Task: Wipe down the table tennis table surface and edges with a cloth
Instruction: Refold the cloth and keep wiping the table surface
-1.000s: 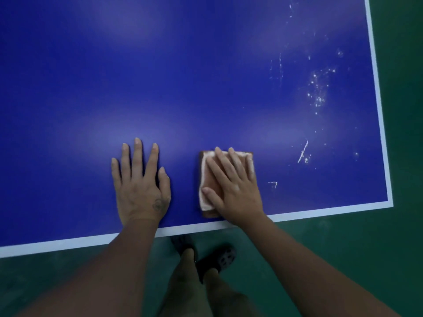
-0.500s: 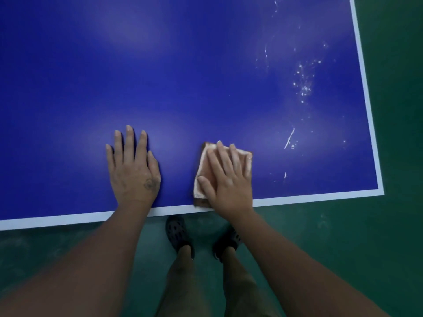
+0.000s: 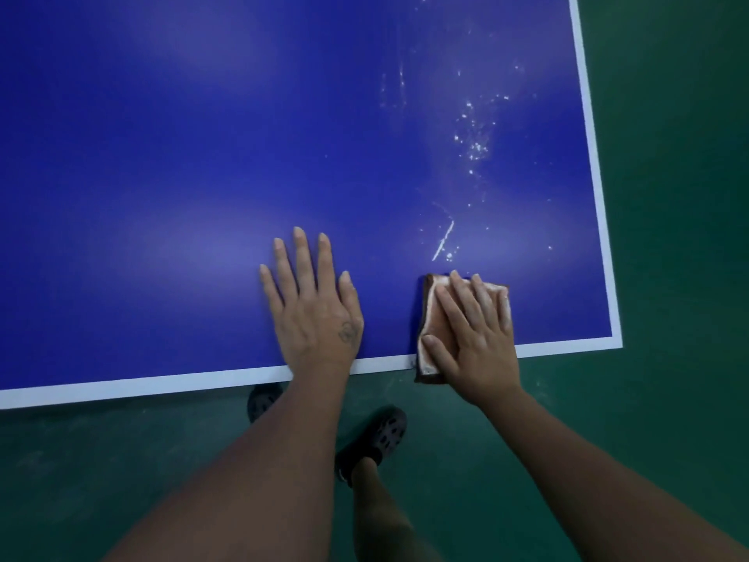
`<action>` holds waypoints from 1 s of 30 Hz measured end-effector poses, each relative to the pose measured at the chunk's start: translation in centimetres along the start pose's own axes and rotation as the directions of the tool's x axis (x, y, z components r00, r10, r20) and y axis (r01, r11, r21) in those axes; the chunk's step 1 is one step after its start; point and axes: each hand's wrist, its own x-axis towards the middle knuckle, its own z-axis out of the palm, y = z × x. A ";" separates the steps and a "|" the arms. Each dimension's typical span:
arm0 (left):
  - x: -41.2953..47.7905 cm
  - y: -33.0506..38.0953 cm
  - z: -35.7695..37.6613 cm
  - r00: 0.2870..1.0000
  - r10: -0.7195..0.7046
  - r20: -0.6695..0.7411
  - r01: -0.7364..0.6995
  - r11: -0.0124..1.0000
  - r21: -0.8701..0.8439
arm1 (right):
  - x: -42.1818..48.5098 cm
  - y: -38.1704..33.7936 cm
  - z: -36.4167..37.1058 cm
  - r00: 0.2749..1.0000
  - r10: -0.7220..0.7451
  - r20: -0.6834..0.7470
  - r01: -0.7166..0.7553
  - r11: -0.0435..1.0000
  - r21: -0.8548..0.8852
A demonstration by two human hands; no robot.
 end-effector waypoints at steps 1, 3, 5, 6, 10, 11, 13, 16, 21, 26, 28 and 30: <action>0.0 0.1 0.4 1.000 -0.006 -0.007 0.006 1.000 0.024 | 0.0 0.2 0.0 1.000 0.005 -0.006 -0.005 1.000 -0.001; 0.1 0.3 0.9 1.000 -0.016 -0.015 0.016 0.999 0.046 | 0.2 -0.3 0.2 0.999 0.036 -0.034 -0.036 0.999 0.017; 0.0 0.4 0.9 1.000 -0.015 -0.020 0.016 0.998 0.059 | 0.7 -2.1 0.6 0.996 0.050 -0.070 -0.047 0.998 0.053; 0.0 0.5 0.9 1.000 -0.012 -0.024 0.014 0.998 0.062 | 1.0 -3.1 0.7 0.996 0.032 -0.080 -0.026 0.997 0.070; 0.1 0.4 1.0 0.998 0.001 -0.055 0.003 0.998 0.066 | 3.6 -5.9 1.1 0.988 -0.108 -0.110 0.124 0.980 0.154; 0.1 0.5 1.0 0.998 0.000 -0.061 0.004 0.998 0.068 | 4.0 -5.8 1.1 0.985 -0.134 -0.113 0.151 0.974 0.167; 0.1 0.6 0.9 0.998 -0.004 -0.065 0.008 0.998 0.065 | 4.1 -4.4 1.1 0.978 -0.181 -0.104 0.196 0.966 0.166; 0.0 0.7 0.9 0.998 -0.013 -0.058 0.017 0.998 0.064 | 2.8 -0.1 0.5 0.984 -0.162 -0.078 0.170 0.977 0.125; 0.1 1.1 0.7 0.998 -0.013 -0.058 0.017 0.998 0.059 | -1.2 5.7 -0.2 0.989 -0.146 -0.006 0.146 0.985 0.090; 0.2 0.7 0.9 0.998 -0.002 -0.066 0.006 0.998 0.059 | 2.0 0.8 0.0 0.969 -0.247 0.000 0.245 0.962 0.120; 0.3 0.6 1.0 0.997 -0.006 -0.083 0.009 0.999 0.039 | 5.1 -1.6 0.3 0.956 -0.292 -0.030 0.293 0.946 0.142; 0.2 0.6 1.0 0.995 -0.012 -0.096 0.013 1.000 0.018 | 8.0 -3.0 0.3 0.953 -0.298 -0.053 0.302 0.940 0.156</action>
